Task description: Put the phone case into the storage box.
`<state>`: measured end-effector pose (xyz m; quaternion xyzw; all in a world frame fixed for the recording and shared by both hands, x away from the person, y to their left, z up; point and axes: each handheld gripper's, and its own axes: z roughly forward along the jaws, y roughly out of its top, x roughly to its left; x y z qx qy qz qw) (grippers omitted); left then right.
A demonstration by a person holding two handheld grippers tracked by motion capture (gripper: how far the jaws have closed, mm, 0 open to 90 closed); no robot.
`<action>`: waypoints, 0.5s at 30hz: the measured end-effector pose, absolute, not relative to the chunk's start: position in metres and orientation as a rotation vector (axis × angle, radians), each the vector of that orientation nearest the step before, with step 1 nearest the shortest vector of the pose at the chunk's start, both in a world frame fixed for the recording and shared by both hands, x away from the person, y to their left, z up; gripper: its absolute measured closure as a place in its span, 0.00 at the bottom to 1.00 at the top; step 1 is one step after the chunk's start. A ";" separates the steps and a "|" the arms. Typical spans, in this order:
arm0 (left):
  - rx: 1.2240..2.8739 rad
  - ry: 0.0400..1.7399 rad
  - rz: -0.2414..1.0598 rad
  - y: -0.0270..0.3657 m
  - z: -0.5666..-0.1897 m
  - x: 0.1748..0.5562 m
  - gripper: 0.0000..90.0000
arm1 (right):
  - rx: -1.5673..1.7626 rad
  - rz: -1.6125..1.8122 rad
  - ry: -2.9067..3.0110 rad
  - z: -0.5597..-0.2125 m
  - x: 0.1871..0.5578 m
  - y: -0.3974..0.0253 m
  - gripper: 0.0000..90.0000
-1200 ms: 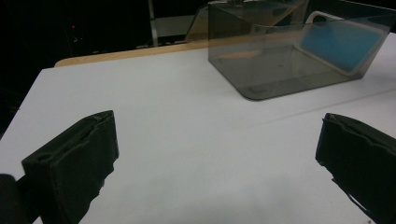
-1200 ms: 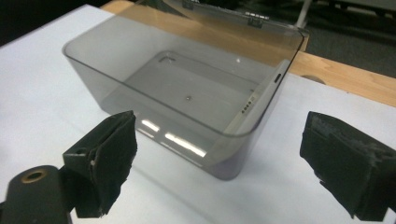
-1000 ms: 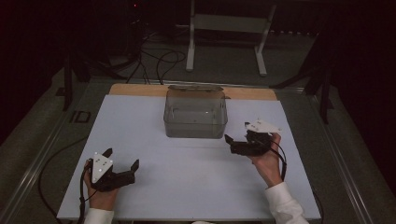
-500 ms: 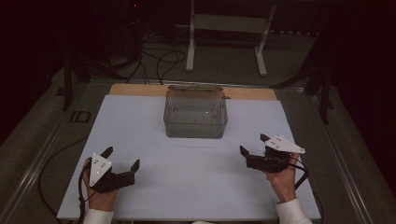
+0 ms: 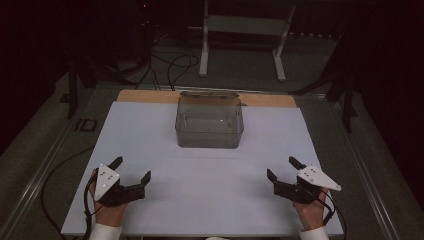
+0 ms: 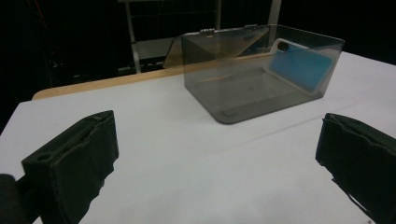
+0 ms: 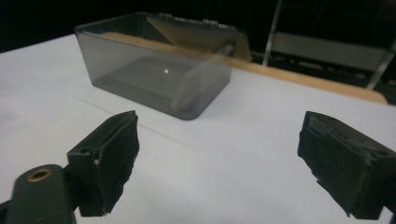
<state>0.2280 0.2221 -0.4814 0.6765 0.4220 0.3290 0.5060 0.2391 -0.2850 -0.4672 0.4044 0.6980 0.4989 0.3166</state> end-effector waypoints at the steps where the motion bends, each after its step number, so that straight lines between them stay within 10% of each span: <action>1: 1.634 1.016 0.793 0.222 -0.481 0.228 0.00 | 1.054 1.324 1.829 -0.467 0.237 -0.285 0.13; 15: 1.671 1.017 0.789 0.225 -0.486 0.230 0.00 | 1.050 1.363 1.821 -0.483 0.232 -0.283 0.11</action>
